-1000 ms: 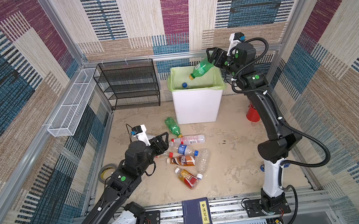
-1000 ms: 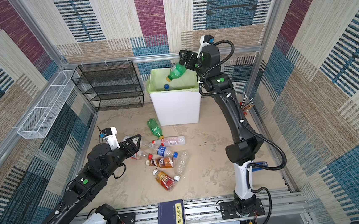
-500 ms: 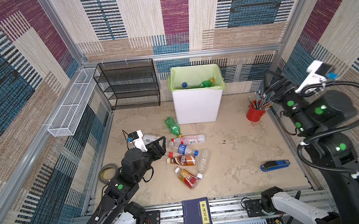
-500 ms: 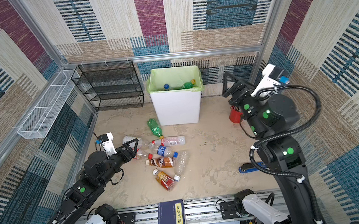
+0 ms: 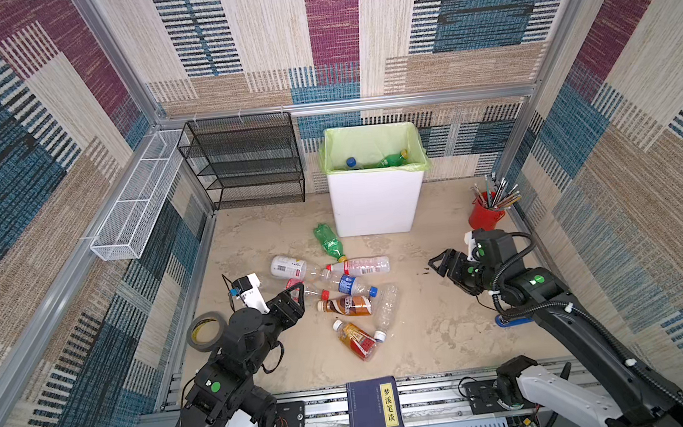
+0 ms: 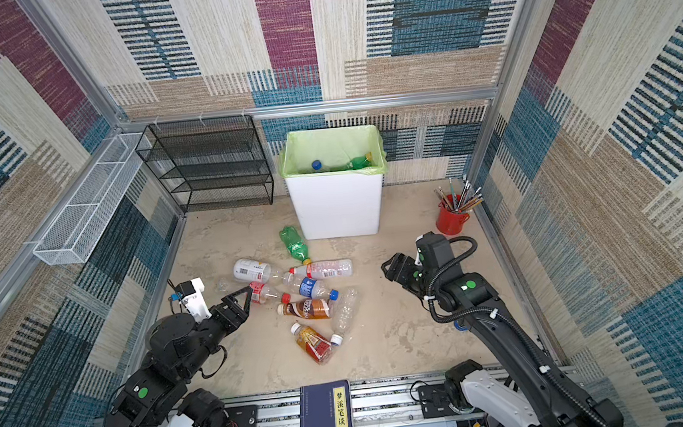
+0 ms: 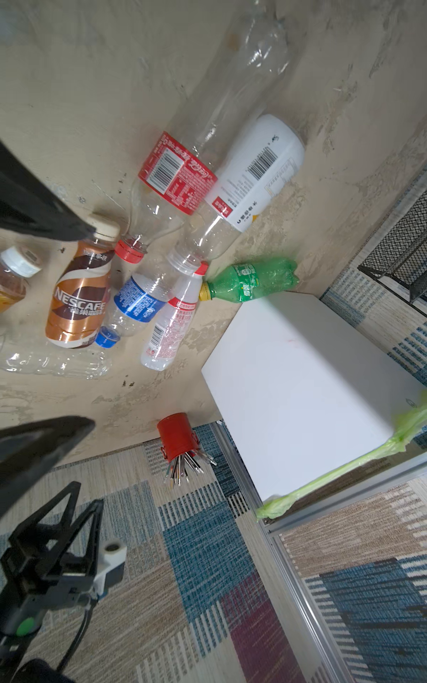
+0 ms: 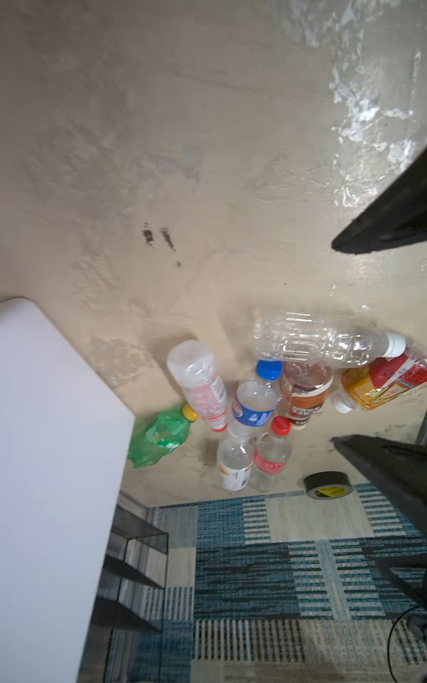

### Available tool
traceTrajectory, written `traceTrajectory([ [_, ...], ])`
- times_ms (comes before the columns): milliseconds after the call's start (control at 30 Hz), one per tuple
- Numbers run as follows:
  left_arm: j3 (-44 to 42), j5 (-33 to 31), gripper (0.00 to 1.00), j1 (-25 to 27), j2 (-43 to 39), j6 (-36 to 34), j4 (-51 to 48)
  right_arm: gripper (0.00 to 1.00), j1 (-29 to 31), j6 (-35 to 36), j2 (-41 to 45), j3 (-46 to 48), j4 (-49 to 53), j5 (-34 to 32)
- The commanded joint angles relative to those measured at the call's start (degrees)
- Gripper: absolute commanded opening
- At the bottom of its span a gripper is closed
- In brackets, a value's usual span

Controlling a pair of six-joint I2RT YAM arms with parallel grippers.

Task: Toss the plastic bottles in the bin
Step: 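Return right gripper to the pile and lower onto the clear bottle, then close right gripper around the clear crumpled bottle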

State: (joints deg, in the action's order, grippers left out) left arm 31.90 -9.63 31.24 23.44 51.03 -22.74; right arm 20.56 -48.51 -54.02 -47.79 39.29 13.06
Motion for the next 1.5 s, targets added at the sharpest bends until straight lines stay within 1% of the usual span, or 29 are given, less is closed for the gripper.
traceTrajectory([
  [0,-0.5,-1.4,0.75,-0.1,-2.5,2.4,-5.9,0.79,2.5,-3.3,-1.0,3.0,-1.1,3.9],
  [167,-0.5,-1.5,0.75,0.0,-5.0,3.3,-9.7,0.79,7.7,-5.9,-4.7,5.3,-4.5,5.0],
  [333,-0.5,-1.7,0.75,0.0,-6.6,3.6,-11.5,0.81,13.9,-9.0,-9.7,6.3,-9.4,5.2],
  [433,-0.3,-1.5,0.75,0.0,-7.2,3.6,-12.2,0.82,16.6,-10.1,-12.8,6.0,-12.1,4.8],
  [633,-0.1,-1.9,0.75,0.0,-9.0,3.7,-13.8,0.83,18.8,-10.3,-19.2,4.0,-15.1,3.9],
  [967,0.0,-2.6,0.75,-0.1,-11.1,3.8,-16.1,0.83,19.5,-8.5,-28.4,1.5,-18.8,4.1],
  [1167,0.1,-2.8,0.75,0.0,-11.1,3.8,-16.0,0.77,19.8,-6.6,-33.5,0.6,-19.3,3.9],
  [1300,0.2,-2.9,0.75,0.0,-10.7,3.6,-15.8,0.7,19.8,-6.2,-35.1,1.5,-20.4,3.7],
  [1400,0.4,-2.7,0.75,0.0,-10.0,3.3,-15.1,0.64,19.8,-6.1,-34.2,2.5,-20.9,3.0],
  [1467,0.6,-2.6,0.75,0.0,-9.2,3.1,-14.5,0.61,19.8,-5.8,-31.9,3.4,-20.6,1.4],
])
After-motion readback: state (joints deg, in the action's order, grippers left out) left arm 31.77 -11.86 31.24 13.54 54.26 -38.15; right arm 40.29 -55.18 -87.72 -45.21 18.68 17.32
